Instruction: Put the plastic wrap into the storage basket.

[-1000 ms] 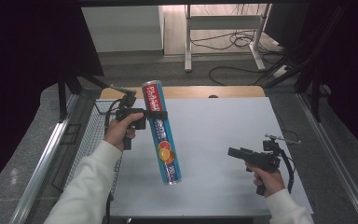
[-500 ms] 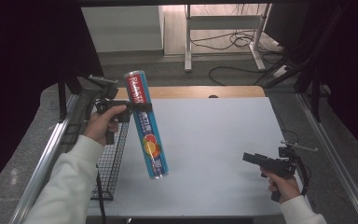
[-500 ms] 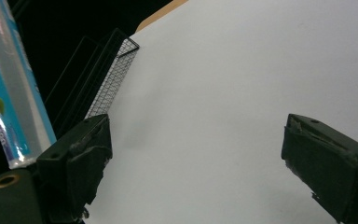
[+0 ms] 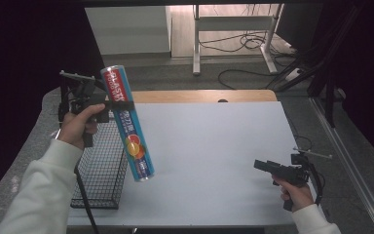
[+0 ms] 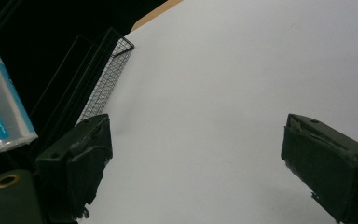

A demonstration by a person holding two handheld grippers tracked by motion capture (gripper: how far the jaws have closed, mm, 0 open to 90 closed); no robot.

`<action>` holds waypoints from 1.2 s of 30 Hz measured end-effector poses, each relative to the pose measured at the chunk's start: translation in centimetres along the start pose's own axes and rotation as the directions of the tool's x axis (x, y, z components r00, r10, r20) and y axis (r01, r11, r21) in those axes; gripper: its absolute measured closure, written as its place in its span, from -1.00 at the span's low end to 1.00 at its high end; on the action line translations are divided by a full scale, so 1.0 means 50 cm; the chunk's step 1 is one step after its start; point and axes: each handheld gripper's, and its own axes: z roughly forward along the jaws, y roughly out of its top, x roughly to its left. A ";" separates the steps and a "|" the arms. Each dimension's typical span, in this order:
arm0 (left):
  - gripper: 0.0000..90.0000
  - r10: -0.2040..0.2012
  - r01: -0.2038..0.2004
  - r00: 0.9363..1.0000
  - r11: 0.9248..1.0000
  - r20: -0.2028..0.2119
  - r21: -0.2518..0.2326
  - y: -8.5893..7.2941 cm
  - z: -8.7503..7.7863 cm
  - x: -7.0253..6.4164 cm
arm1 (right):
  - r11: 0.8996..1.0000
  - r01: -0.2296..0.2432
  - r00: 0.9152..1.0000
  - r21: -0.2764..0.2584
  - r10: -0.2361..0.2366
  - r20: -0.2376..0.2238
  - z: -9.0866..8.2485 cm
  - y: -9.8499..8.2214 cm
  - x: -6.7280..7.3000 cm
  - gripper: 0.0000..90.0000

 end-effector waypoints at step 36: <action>-0.29 -0.065 0.077 0.962 0.996 -0.267 0.034 -0.048 -0.178 0.144 | 1.000 0.004 1.000 -0.003 -0.004 0.020 0.003 -0.004 0.002 -0.80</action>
